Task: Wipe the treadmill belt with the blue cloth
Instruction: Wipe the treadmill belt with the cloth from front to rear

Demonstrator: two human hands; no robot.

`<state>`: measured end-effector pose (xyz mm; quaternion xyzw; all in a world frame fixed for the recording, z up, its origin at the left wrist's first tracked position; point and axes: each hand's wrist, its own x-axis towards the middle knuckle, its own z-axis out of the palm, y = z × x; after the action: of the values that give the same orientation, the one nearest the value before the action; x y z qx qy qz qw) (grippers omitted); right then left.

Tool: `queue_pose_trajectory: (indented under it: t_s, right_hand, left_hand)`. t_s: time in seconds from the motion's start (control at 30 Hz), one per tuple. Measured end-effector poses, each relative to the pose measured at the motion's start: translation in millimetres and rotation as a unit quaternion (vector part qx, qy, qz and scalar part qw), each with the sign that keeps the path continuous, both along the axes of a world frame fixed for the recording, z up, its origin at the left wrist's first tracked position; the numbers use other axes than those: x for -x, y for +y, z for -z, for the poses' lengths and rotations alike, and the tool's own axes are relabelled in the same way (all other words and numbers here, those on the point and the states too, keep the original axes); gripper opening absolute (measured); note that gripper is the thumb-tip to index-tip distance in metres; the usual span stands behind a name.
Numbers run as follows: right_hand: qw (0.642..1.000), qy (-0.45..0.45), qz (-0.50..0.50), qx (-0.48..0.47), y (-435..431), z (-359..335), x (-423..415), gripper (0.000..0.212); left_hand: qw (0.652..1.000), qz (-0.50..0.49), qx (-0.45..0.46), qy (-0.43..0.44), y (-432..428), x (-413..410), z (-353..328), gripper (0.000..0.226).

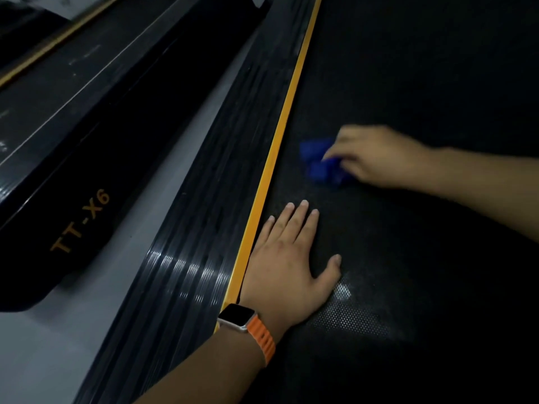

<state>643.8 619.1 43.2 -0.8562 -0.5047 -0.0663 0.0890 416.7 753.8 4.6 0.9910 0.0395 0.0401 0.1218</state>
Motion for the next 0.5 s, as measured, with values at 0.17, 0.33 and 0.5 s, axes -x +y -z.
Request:
queue_pose_trajectory:
  t_s: [0.17,0.33,0.5]
  right_hand:
    - [0.975,0.001,0.214,-0.053,4,9,-35,0.027]
    - [0.996,0.081,-0.019,-0.037,-16,6,84,0.027]
    - [0.997,-0.023,0.07,-0.025,-55,5,29,0.03]
  left_hand:
    - [1.0,0.001,0.003,-0.005,3,-1,2,0.079]
    - [1.0,-0.001,-0.01,-0.011,0,1,2,0.078]
    - [1.0,0.004,-0.01,-0.004,1,1,-2,0.079]
